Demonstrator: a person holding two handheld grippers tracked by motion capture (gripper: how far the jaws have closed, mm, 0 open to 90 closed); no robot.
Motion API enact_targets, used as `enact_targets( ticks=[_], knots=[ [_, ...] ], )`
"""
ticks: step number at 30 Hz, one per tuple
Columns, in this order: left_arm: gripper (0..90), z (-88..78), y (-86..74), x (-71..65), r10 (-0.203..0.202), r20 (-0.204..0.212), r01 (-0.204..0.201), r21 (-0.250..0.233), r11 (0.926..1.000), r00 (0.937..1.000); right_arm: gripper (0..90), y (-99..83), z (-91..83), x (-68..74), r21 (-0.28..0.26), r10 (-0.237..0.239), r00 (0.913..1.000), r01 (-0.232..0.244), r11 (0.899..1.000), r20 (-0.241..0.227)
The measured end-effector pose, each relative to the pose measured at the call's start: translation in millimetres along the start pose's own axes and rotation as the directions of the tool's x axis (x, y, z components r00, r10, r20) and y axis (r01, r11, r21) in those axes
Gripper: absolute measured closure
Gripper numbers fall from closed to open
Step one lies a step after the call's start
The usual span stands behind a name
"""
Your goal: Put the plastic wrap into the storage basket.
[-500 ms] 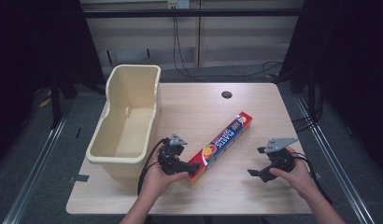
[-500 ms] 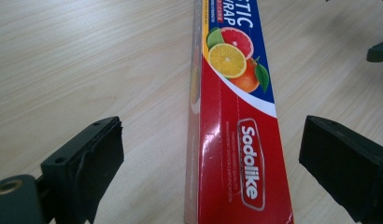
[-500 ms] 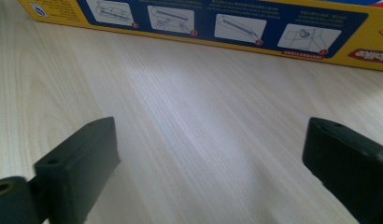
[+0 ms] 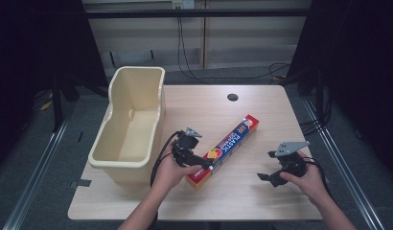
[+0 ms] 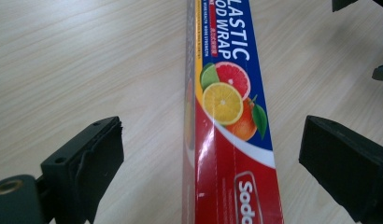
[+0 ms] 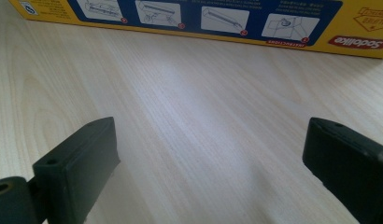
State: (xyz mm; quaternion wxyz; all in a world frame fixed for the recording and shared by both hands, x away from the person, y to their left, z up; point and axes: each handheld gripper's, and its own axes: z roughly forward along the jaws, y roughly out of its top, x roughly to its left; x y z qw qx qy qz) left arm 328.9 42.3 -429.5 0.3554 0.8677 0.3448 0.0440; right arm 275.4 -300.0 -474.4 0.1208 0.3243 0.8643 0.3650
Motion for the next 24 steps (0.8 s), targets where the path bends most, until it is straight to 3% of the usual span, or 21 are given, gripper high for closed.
enact_targets(
  ticks=[15, 24],
  knots=[
    [6.5, 34.4, 45.8, -3.4, 0.012, 0.001, -0.012, 0.060, 0.9981, 0.9999, 3.1, -3.3, -0.5, -3.4, -0.002, 0.006, 1.0000, -0.006, 1.000, -0.005],
    [17.0, 57.4, 62.1, -6.5, 0.038, 0.004, -0.038, 0.116, 0.9925, 0.9993, 3.2, -4.9, -2.1, -5.0, -0.006, 0.023, 0.9997, -0.023, 1.000, -0.008]
  ],
)
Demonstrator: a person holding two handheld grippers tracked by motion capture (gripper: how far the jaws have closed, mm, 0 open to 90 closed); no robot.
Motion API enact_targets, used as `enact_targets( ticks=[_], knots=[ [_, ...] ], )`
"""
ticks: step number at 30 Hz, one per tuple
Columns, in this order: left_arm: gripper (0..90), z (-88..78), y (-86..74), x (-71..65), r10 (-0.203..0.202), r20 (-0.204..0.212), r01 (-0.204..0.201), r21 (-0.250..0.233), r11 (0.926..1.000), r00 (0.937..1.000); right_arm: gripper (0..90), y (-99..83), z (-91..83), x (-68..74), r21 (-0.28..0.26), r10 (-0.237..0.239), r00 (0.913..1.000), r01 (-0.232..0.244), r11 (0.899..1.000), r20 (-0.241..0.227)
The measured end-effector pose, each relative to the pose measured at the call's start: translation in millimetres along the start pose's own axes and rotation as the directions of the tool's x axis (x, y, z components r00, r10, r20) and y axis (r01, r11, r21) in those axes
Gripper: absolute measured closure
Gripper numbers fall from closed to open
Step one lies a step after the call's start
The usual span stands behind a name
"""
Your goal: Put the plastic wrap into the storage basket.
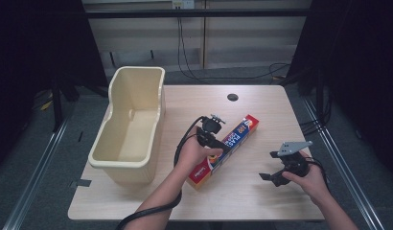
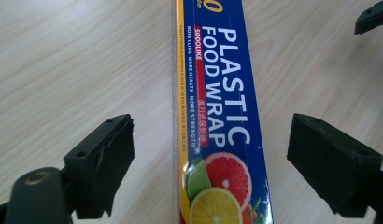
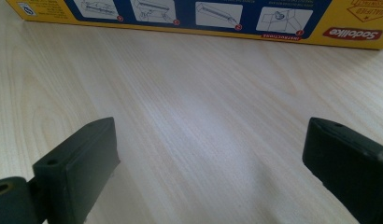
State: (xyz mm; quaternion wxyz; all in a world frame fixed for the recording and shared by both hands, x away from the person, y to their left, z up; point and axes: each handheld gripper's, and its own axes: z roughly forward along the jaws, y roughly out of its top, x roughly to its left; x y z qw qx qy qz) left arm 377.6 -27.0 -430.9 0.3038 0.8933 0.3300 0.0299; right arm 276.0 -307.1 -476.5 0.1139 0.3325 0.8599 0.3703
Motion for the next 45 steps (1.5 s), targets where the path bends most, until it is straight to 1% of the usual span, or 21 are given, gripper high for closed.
enact_targets(
  ticks=[2, 5, 11, 13, 15, 16, 18, 23, 26, 28, 29, 31, 34, 35, 38, 39, 40, 41, 43, 44, 45],
  knots=[
    [18.9, 3.1, 2.4, 1.3, 0.001, 0.004, -0.001, 0.016, 0.9999, 1.0000, 3.3, -0.1, -0.1, -0.2, -0.001, 0.001, 1.0000, -0.001, 1.000, -0.004],
    [20.6, 7.1, 4.4, 1.1, 0.003, 0.016, -0.003, -0.006, 1.0000, 0.9999, 3.3, 0.0, -0.1, -0.3, -0.002, 0.004, 1.0000, -0.004, 1.000, -0.002],
    [23.8, 19.8, 7.7, -2.8, -0.011, 0.014, 0.010, 0.042, 0.9991, 0.9998, 3.3, 0.5, -0.2, -1.3, -0.002, 0.005, 1.0000, -0.005, 1.000, -0.006],
    [24.1, 23.7, 8.3, -4.0, -0.034, 0.024, 0.033, 0.049, 0.9983, 0.9991, 3.3, 0.6, -0.6, -2.0, -0.008, 0.003, 1.0000, -0.003, 1.000, -0.007],
    [24.3, 25.9, 9.0, -4.6, -0.024, 0.015, 0.023, 0.062, 0.9978, 0.9996, 3.3, 0.5, -1.1, -2.0, -0.008, 0.007, 0.9999, -0.007, 1.000, -0.009],
    [24.9, 29.7, 10.1, -4.5, -0.028, 0.017, 0.027, 0.086, 0.9960, 0.9995, 3.3, 0.6, -1.2, -2.0, -0.010, 0.010, 0.9999, -0.010, 1.000, -0.010],
    [24.9, 33.0, 11.4, -5.8, -0.018, 0.016, 0.016, 0.099, 0.9949, 0.9997, 3.4, 0.8, -1.4, -1.9, -0.015, 0.014, 0.9998, -0.015, 1.000, -0.013],
    [26.0, 39.7, 12.1, -5.4, -0.020, 0.013, 0.018, 0.121, 0.9924, 0.9997, 3.3, 0.5, -2.7, -2.9, -0.023, 0.021, 0.9997, -0.021, 1.000, -0.008],
    [27.3, 47.5, 10.6, -5.6, -0.044, 0.002, 0.043, 0.132, 0.9903, 0.9990, 3.3, 0.1, -3.9, -3.3, -0.022, 0.021, 0.9998, -0.021, 1.000, -0.003],
    [30.1, 49.2, 10.6, -5.4, -0.038, 0.008, 0.036, 0.132, 0.9906, 0.9993, 3.3, -0.2, -4.0, -3.6, -0.025, 0.021, 0.9997, -0.021, 0.999, -0.008],
    [30.1, 50.8, 10.7, -5.4, -0.045, 0.008, 0.044, 0.147, 0.9882, 0.9989, 3.3, -0.4, -4.1, -4.0, -0.025, 0.019, 0.9998, -0.019, 0.999, -0.009],
    [33.3, 53.9, 10.5, -6.2, -0.048, -0.011, 0.049, 0.148, 0.9878, 0.9988, 3.3, -0.8, -4.5, -3.8, -0.027, 0.024, 0.9997, -0.025, 0.999, -0.010],
    [36.8, 54.2, 11.8, -5.5, -0.057, -0.014, 0.058, 0.153, 0.9865, 0.9983, 3.3, -0.9, -4.6, -3.8, -0.027, 0.023, 0.9997, -0.023, 0.999, -0.011],
    [39.5, 52.3, 13.3, -5.8, -0.044, -0.026, 0.048, 0.160, 0.9860, 0.9987, 3.4, -0.9, -4.7, -3.8, -0.029, 0.021, 0.9997, -0.022, 0.999, -0.013],
    [40.0, 48.6, 15.2, -5.0, -0.043, -0.016, 0.046, 0.197, 0.9794, 0.9989, 3.4, -1.2, -5.4, -3.5, -0.029, 0.028, 0.9996, -0.029, 0.999, -0.009],
    [40.3, 45.3, 14.9, -4.5, -0.059, -0.012, 0.060, 0.212, 0.9754, 0.9982, 3.4, -1.8, -5.8, -3.7, -0.033, 0.028, 0.9995, -0.028, 0.999, -0.014],
    [40.3, 45.3, 14.9, -4.5, -0.059, -0.012, 0.060, 0.212, 0.9754, 0.9982, 3.4, -1.8, -5.8, -3.7, -0.033, 0.028, 0.9995, -0.028, 0.999, -0.014],
    [40.4, 41.2, 15.5, -2.9, -0.063, -0.011, 0.064, 0.226, 0.9721, 0.9979, 3.4, -2.7, -6.1, -3.9, -0.033, 0.032, 0.9994, -0.032, 0.999, -0.015],
    [40.4, 37.8, 16.4, -0.3, -0.053, -0.002, 0.052, 0.240, 0.9694, 0.9986, 3.4, -3.0, -5.7, -4.2, -0.030, 0.029, 0.9994, -0.029, 0.999, -0.018],
    [40.4, 35.4, 16.4, -0.1, -0.079, -0.001, 0.076, 0.243, 0.9669, 0.9969, 3.4, -3.2, -5.1, -4.2, -0.030, 0.030, 0.9994, -0.031, 0.999, -0.017],
    [40.4, 33.8, 16.4, 0.6, -0.087, 0.002, 0.084, 0.239, 0.9674, 0.9962, 3.4, -3.1, -5.0, -4.1, -0.027, 0.030, 0.9994, -0.031, 0.999, -0.015]
  ],
)
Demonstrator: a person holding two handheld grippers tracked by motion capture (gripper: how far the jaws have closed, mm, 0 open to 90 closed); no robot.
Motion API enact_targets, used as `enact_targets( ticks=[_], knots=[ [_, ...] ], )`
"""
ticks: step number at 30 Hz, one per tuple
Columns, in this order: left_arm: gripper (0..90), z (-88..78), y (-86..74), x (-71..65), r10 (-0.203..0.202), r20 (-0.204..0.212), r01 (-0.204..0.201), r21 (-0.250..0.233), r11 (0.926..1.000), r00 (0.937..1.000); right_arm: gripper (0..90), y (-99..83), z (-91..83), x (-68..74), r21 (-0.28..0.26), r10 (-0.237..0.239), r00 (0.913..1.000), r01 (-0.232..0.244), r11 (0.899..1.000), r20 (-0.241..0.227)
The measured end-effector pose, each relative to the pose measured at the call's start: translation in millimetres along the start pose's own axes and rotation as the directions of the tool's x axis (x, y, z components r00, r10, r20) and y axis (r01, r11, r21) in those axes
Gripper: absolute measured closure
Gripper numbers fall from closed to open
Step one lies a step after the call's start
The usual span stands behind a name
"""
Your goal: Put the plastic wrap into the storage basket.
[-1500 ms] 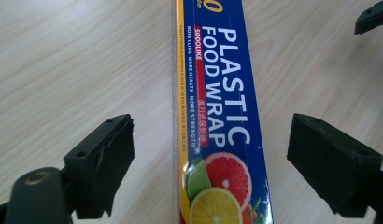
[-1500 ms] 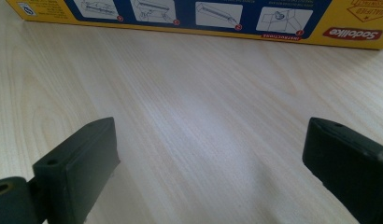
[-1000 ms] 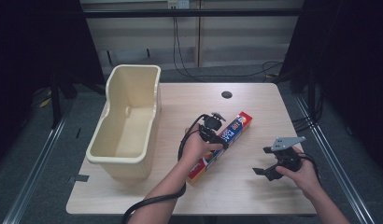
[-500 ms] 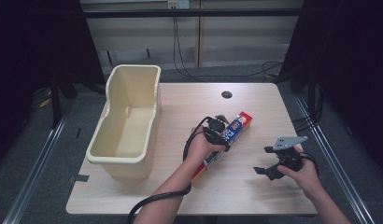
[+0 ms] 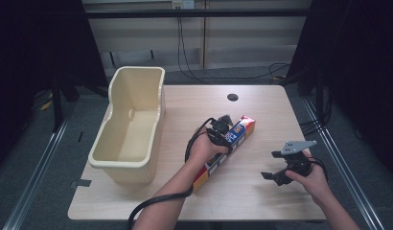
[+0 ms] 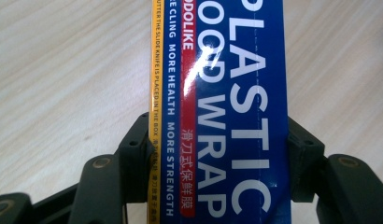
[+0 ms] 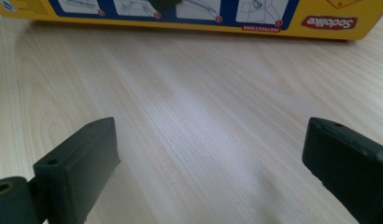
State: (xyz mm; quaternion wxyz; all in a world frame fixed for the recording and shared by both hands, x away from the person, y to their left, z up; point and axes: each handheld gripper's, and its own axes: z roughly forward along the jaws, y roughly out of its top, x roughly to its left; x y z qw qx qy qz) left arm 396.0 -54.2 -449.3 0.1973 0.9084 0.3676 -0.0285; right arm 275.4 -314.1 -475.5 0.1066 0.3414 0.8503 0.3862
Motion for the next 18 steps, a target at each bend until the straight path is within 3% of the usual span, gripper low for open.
enact_targets(
  ticks=[2, 11, 18],
  knots=[
    [40.4, -10.0, -0.6, 2.8, -0.001, 0.007, 0.000, 0.026, 0.9997, 1.0000, 3.3, 0.0, 0.0, 0.2, -0.003, 0.000, 1.0000, 0.000, 1.000, -0.005],
    [40.3, -37.5, 0.0, 7.2, -0.036, 0.015, 0.036, 0.013, 0.9993, 0.9992, 3.3, -0.7, 0.4, 1.1, -0.005, 0.003, 1.0000, -0.003, 1.000, -0.007],
    [40.3, -55.3, 2.0, 9.5, -0.039, 0.006, 0.039, 0.024, 0.9989, 0.9992, 3.0, -0.4, 2.1, 1.9, 0.002, -0.006, 0.9999, 0.006, 1.000, -0.013]
  ],
)
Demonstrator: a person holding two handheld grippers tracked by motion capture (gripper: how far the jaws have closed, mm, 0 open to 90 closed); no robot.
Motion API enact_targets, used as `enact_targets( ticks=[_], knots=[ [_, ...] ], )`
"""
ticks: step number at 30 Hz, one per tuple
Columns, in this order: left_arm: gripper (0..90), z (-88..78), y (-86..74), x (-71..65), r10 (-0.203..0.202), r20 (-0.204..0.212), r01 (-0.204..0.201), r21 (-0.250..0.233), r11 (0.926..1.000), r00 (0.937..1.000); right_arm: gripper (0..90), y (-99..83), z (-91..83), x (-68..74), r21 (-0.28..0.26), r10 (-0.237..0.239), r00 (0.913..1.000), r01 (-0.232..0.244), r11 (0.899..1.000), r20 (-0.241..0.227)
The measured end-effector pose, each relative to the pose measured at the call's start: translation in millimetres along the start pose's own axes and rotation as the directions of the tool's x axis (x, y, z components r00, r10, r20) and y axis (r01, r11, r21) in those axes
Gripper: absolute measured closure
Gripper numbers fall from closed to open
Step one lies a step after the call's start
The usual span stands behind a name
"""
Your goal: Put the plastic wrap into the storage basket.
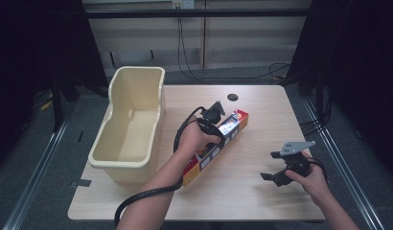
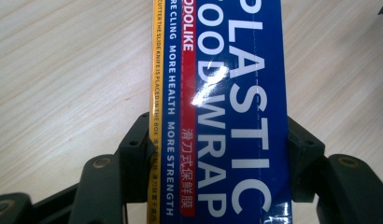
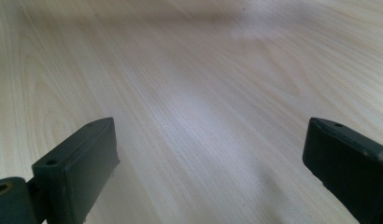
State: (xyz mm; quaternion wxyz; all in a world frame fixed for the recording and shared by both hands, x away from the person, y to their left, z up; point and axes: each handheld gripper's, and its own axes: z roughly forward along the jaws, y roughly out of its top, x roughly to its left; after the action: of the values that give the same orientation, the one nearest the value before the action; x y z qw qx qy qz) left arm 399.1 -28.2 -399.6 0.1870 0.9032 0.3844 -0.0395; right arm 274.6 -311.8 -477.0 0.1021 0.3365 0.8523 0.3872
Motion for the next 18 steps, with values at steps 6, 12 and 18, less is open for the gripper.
enact_targets(
  ticks=[6, 12, 18],
  knots=[
    [40.4, -18.5, -0.1, 2.8, -0.017, -0.001, 0.017, 0.018, 0.9997, 0.9999, 2.9, -0.2, -0.1, 0.4, -0.006, 0.006, 1.0000, -0.006, 1.000, 0.001],
    [40.4, -35.0, 0.2, 6.2, -0.034, 0.004, 0.033, 0.020, 0.9992, 0.9994, 2.9, -0.4, 0.1, 0.3, -0.009, 0.008, 1.0000, -0.007, 1.000, 0.002],
    [40.3, -51.6, 1.0, 9.2, -0.052, 0.021, 0.052, 0.016, 0.9985, 0.9984, 2.9, -0.6, -0.1, 0.3, -0.010, 0.005, 1.0000, -0.005, 1.000, 0.007]
  ],
)
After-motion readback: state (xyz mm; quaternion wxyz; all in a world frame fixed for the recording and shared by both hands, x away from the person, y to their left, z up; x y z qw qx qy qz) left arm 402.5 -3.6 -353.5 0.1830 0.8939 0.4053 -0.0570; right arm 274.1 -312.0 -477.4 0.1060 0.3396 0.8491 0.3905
